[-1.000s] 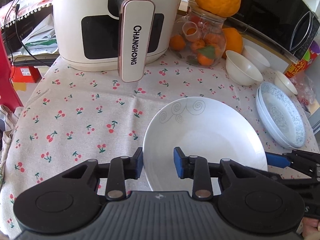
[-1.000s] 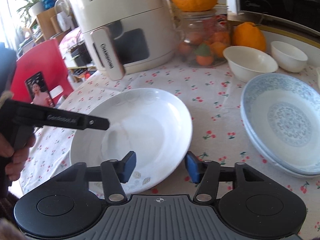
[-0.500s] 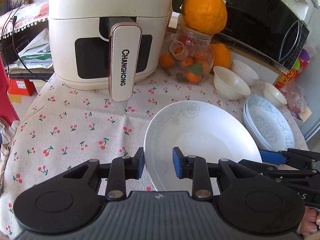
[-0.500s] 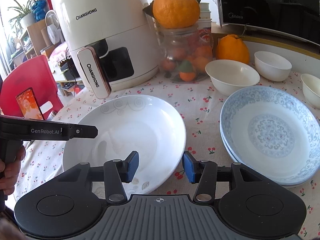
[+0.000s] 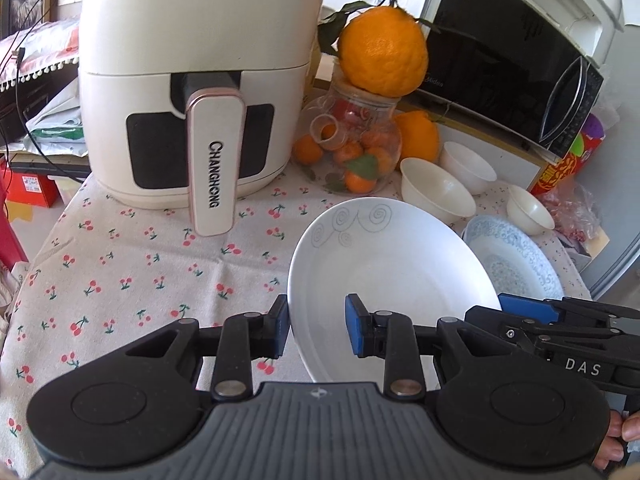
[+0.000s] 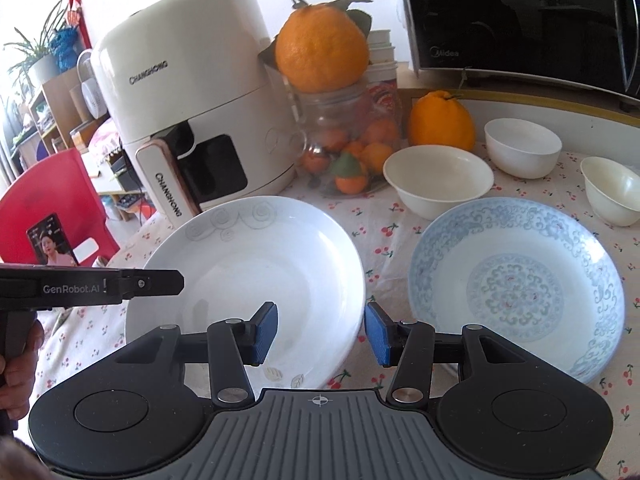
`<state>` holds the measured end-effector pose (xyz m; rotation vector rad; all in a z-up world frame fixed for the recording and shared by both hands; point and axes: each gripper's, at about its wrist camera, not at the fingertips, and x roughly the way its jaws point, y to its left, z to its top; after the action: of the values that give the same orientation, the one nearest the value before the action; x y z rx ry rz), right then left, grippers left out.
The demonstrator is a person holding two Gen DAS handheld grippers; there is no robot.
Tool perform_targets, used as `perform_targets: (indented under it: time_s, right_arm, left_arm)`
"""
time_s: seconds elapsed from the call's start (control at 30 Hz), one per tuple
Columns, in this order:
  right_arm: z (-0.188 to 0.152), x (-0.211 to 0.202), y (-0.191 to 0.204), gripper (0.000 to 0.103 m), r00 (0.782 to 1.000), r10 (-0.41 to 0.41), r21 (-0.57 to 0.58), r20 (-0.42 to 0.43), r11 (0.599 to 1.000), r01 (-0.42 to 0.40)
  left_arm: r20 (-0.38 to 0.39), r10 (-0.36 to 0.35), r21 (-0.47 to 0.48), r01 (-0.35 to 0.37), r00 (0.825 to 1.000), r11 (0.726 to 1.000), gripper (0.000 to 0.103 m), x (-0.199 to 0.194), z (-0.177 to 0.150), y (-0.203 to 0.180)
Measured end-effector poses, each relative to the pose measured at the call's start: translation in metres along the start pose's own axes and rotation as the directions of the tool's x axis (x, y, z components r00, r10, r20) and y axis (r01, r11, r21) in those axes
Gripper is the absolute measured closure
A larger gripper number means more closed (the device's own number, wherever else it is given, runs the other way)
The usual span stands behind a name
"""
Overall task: Organize plates and bowls
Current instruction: 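Lift the white plate and carry it over the blue plate stack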
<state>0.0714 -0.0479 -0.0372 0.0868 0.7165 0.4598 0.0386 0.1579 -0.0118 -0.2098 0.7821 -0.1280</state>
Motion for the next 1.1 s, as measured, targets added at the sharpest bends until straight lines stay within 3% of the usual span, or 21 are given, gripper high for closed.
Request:
perform_targets:
  time_s: [0.33,0.4,0.5,0.57,0.7,0.8,0.87,1.1]
  right_arm:
    - [0.008,-0.017,-0.033,0.057,0.999,-0.033,0.032,0.042,0.999,0.031]
    - [0.012,-0.026,-0.034,0.071,0.996,0.048,-0.008,0.075,0.999,-0.047]
    - [0.014,-0.044,-0.021,0.07,0.987,0.085,-0.126,0.139,0.99,-0.068]
    - [0.014,-0.046,-0.022,0.07,0.989,0.066,-0.128,0.131,0.99,-0.049]
    - [0.015,-0.045,-0.055,0.066,0.999,0.007,-0.003,0.045,1.0,-0.007]
    - [0.014,-0.051,-0.075,0.067,0.997,0.081,0.051,-0.001,0.995,-0.081]
    - [0.011,-0.055,-0.08,0.066,0.996,0.094,0.07,-0.009,0.993,-0.093]
    - [-0.003,-0.071,-0.088,0.066,0.994,0.11,0.045,0.018,0.993,-0.111]
  left_arm:
    - [0.013,-0.056,0.037,0.055,0.998,0.998,0.078,0.008,0.008,-0.033]
    - [0.019,-0.072,0.056,0.071,0.997,0.996,0.083,0.01,0.01,-0.043]
    - [0.033,-0.103,0.119,0.098,0.994,0.988,0.086,0.017,0.01,-0.062]
    - [0.05,-0.082,0.187,0.071,0.995,0.98,0.09,0.023,0.008,-0.075]
    - [-0.022,-0.103,0.162,0.105,0.994,0.981,0.091,0.038,0.004,-0.08]
    - [-0.043,-0.091,0.177,0.098,0.995,0.979,0.087,0.044,0.0,-0.08]
    - [-0.05,-0.096,0.172,0.103,0.994,0.98,0.076,0.046,-0.002,-0.078]
    - [-0.126,-0.121,0.162,0.14,0.985,0.977,0.072,0.055,-0.017,-0.069]
